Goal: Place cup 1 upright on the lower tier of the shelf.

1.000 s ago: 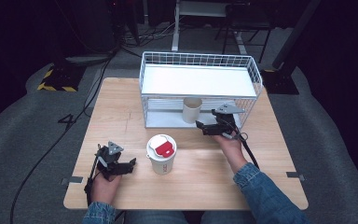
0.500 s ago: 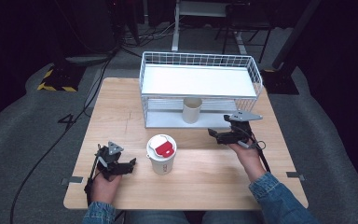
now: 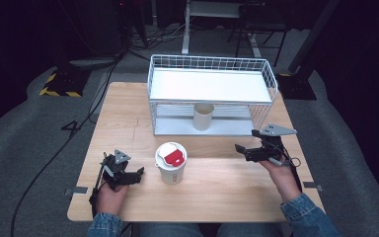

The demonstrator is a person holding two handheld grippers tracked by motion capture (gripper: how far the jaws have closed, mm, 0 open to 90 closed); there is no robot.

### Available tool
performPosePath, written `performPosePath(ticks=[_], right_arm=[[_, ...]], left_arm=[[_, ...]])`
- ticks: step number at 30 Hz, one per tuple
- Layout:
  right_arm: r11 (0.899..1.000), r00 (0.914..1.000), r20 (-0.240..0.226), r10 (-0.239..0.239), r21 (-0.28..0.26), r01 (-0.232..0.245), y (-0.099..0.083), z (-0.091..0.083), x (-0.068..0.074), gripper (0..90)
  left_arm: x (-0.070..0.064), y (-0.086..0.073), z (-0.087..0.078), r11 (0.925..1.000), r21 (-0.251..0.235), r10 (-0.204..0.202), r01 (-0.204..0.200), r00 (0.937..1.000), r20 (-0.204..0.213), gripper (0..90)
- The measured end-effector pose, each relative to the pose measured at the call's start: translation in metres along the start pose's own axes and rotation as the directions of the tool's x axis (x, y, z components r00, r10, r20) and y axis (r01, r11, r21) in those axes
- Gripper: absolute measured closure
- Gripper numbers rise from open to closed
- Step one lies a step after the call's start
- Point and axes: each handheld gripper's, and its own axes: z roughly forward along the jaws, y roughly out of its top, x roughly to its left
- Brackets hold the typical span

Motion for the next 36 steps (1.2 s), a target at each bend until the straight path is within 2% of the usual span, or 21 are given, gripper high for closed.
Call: performPosePath(ticks=[10,17,25,26,29,33,36], right_arm=[[1.000,0.9997,-0.006,0.024,-0.008,-0.024,-0.017,-0.024,-0.009,7.6],[1.000,0.9998,-0.016,0.009,0.014,-0.009,-0.026,-0.034,-0.010,7.6],[0.999,0.9993,0.001,0.038,0.038,-0.038,-0.047,-0.043,-0.016,7.6],[0.998,0.9981,0.017,0.059,0.035,-0.060,-0.054,-0.045,-0.019,7.6],[0.996,0.9962,0.032,0.081,0.041,-0.082,-0.062,-0.047,-0.022,7.6],[0.994,0.9948,0.061,0.081,0.062,-0.085,-0.074,-0.048,-0.028,7.6],[0.992,0.9924,0.071,0.101,0.067,-0.106,-0.084,-0.049,-0.031,7.6]], left_arm=[[0.000,0.000,0.000,1.0000,0.000,0.001,-0.001,1.0000,0.002,14.7],[0.000,0.000,0.000,1.0000,0.001,0.002,-0.002,1.0000,0.000,14.7],[-0.001,0.000,0.000,1.0000,-0.002,0.005,-0.005,1.0000,0.002,14.9],[-0.001,0.000,0.000,1.0000,-0.002,0.005,-0.005,1.0000,0.002,14.9],[-0.001,0.000,0.000,1.0000,-0.002,0.005,-0.005,1.0000,0.002,14.9],[0.000,0.000,0.000,1.0000,0.002,0.005,-0.005,1.0000,0.007,14.6],[0.000,0.000,0.000,1.0000,0.002,0.005,-0.005,1.0000,0.007,14.6]])
